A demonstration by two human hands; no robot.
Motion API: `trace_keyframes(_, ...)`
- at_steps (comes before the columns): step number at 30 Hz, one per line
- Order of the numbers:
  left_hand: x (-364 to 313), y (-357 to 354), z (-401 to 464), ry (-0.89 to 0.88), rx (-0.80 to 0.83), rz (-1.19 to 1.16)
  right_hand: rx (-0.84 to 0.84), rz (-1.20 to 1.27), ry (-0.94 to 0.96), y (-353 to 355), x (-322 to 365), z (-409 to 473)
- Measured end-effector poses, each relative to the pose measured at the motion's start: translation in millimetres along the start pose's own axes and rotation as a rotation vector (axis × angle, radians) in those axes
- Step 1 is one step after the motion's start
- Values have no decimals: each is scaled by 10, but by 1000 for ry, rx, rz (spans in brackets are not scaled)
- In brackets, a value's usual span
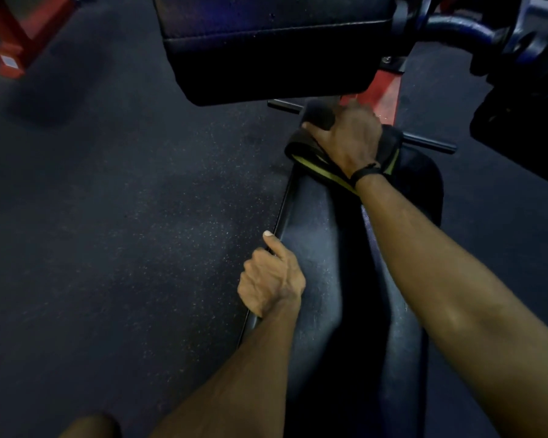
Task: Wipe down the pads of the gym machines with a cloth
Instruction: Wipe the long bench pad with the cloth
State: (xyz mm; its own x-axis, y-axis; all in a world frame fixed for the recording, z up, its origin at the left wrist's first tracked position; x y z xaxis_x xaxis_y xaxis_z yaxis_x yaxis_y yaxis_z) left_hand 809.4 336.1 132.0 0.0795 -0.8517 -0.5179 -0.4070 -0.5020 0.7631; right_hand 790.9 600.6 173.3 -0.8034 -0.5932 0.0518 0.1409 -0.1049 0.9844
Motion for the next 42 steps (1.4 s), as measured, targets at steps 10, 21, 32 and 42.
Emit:
trace_keyframes(10, -18, -2, -18, -2, 33, -49, -141, -56, -136, 209, 208, -1353)
trace_keyframes(21, -12, -20, -8, 3, 43, -72, 2, 50, -226, 106, -452, -356)
trace_keyframes(32, -29, -14, -24, 7, 42, -91, -224, -56, -487, 206, -81, -1434)
trace_keyframes(42, -39, 17, -53, 4, 45, -108, 22, 1, -266, 133, -328, -363)
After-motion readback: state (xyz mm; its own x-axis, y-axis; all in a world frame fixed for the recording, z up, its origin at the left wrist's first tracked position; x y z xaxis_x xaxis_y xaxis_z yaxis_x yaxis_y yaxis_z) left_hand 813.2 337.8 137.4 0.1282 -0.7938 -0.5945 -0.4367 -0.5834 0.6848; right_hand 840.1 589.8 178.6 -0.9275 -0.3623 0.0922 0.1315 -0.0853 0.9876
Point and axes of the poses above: each hand's wrist, its own z-axis towards the middle knuckle, its own y-axis out of the back of the hand, x = y × z, the point moved 5 cm from there along z, towards the middle knuckle, and after that the axes turned 11 degrees about -z, right-handed, at the moved point
